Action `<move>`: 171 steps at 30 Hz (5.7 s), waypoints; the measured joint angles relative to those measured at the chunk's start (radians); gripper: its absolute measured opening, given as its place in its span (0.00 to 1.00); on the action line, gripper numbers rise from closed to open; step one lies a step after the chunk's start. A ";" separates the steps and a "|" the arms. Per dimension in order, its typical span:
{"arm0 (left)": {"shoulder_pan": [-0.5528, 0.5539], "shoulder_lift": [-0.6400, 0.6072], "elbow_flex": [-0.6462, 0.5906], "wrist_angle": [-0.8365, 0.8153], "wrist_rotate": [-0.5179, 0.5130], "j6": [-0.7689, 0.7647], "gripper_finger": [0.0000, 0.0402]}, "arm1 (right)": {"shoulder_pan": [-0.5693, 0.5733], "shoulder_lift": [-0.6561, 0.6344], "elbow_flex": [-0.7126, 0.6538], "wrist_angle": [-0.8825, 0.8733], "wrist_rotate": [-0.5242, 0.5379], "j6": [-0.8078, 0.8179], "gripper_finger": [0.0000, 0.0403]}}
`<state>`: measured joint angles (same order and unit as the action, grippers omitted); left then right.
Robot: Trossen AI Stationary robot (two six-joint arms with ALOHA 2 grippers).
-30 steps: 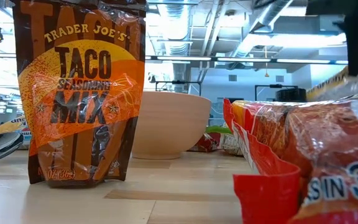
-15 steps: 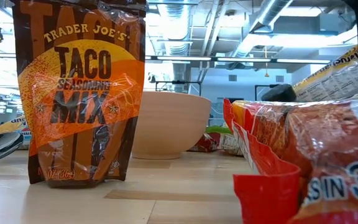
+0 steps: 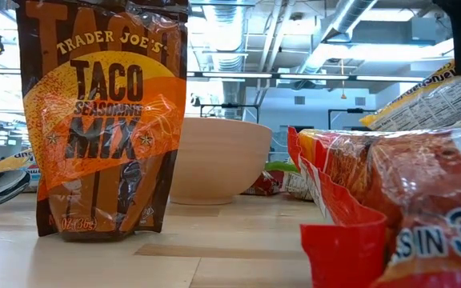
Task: Pick & Place Food Item
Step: Put the yellow noodle pack into the transparent bin
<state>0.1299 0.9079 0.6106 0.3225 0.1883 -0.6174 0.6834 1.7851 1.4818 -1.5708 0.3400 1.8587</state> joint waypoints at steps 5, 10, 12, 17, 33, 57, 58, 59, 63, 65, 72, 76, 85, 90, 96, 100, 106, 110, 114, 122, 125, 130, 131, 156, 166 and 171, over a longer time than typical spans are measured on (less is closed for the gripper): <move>0.000 0.000 0.000 0.000 0.000 0.000 0.00 | 0.000 0.000 0.000 0.000 0.000 0.000 0.00; 0.000 0.000 0.000 0.000 0.000 0.000 0.00 | 0.000 0.000 0.000 0.000 0.003 0.000 0.00; 0.000 0.000 0.000 0.000 0.000 0.000 0.00 | 0.000 0.000 0.000 0.000 0.005 0.000 0.00; 0.000 0.000 0.000 0.000 0.000 0.000 0.00 | 0.001 -0.006 0.004 -0.002 0.029 -0.001 0.00; 0.000 0.000 0.000 0.000 0.000 0.000 0.00 | -0.070 -0.006 0.213 0.000 0.342 -0.256 0.00; 0.000 0.000 0.000 0.000 0.000 0.009 0.00 | -0.262 -0.008 0.425 0.000 0.713 -0.401 0.00; 0.000 0.000 0.000 0.000 0.000 0.009 0.00 | -0.273 -0.008 0.428 0.000 0.724 -0.401 0.00; 0.000 0.000 0.000 0.000 0.000 0.009 0.00 | -0.286 -0.008 0.430 0.000 0.734 -0.402 0.00; 0.000 0.000 0.000 0.000 0.000 0.010 0.00 | -0.340 -0.008 0.430 0.000 0.744 -0.421 0.00; 0.000 0.000 0.000 0.000 0.000 0.010 0.00 | -0.368 -0.019 0.430 0.000 0.741 -0.457 0.00; 0.000 0.000 0.000 0.000 0.000 0.010 0.00 | -0.471 -0.089 0.430 0.008 0.739 -0.578 0.00; 0.000 0.000 0.000 0.000 0.000 0.010 0.00 | -0.529 -0.150 0.430 0.013 0.739 -0.654 0.00; 0.000 0.000 0.000 0.000 0.000 0.010 0.00 | -0.667 -0.267 0.430 0.071 0.673 -0.879 0.00; 0.000 0.000 0.000 0.000 0.000 0.010 0.00 | -0.762 -0.304 0.430 0.105 0.602 -0.952 0.00; 0.000 0.000 0.000 0.000 0.000 0.010 0.00 | -0.875 -0.315 0.430 0.118 0.455 -0.984 0.00; 0.000 0.000 0.000 0.000 0.000 0.010 0.00 | -0.944 -0.298 0.427 0.153 0.356 -1.062 0.00; 0.000 0.000 0.000 0.000 0.000 0.010 0.00 | -1.051 -0.292 0.359 0.274 0.212 -1.148 0.00; 0.000 0.000 0.000 0.000 -0.001 0.010 0.00 | -1.113 -0.292 0.306 0.308 0.149 -1.152 0.00; 0.000 0.000 0.000 0.000 -0.001 0.010 0.00 | -1.142 -0.292 0.237 0.380 0.128 -1.152 0.00; 0.000 0.000 0.000 0.000 -0.001 0.010 0.00 | -1.158 -0.292 0.086 0.450 0.129 -1.127 0.00; 0.000 0.000 0.000 0.000 -0.001 0.010 0.00 | -1.158 -0.293 0.029 0.495 0.129 -1.112 0.00; 0.000 0.000 0.000 0.000 -0.012 0.010 0.00 | -1.158 -0.293 -0.063 0.547 0.130 -1.082 0.00; 0.000 0.000 0.000 0.000 -0.014 0.010 0.00 | -1.158 -0.293 -0.078 0.550 0.131 -1.069 0.00; 0.000 0.000 0.000 0.000 -0.031 0.010 0.00 | -1.092 -0.294 -0.364 0.742 0.232 -0.826 0.00; 0.000 0.000 0.000 0.000 -0.031 0.010 0.00 | -1.091 -0.294 -0.427 0.708 0.237 -0.705 0.00; 0.000 0.000 0.000 0.000 -0.031 0.010 0.00 | -1.091 -0.294 -0.428 0.644 0.249 -0.698 0.00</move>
<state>0.1303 0.9077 0.6106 0.3225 0.1577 -0.6071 -0.4072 1.4914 1.0534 -0.9266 0.5887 1.1608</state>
